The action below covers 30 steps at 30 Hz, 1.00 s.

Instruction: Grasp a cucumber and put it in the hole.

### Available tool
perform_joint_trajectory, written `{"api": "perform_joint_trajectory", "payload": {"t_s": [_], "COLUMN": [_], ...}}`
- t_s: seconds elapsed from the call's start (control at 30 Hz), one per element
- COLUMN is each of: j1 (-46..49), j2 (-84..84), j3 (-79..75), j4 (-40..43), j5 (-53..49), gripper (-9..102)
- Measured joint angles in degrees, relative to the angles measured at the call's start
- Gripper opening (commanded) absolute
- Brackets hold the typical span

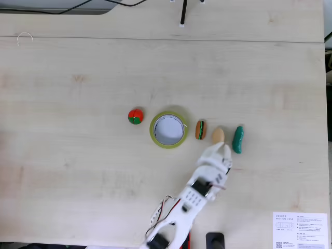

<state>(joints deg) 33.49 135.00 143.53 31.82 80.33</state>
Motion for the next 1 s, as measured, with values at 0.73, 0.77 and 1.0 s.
{"api": "perform_joint_trajectory", "payload": {"t_s": [0.73,0.77,1.0], "j1": [4.7,4.7,4.7], "j2": [-36.5,-37.2,-40.4], "j3": [-22.8,-23.8,-26.5], "j4": [-0.1,0.2,1.8], "j5": [-14.9,-15.3,-15.9], "gripper": [26,29,45]}}
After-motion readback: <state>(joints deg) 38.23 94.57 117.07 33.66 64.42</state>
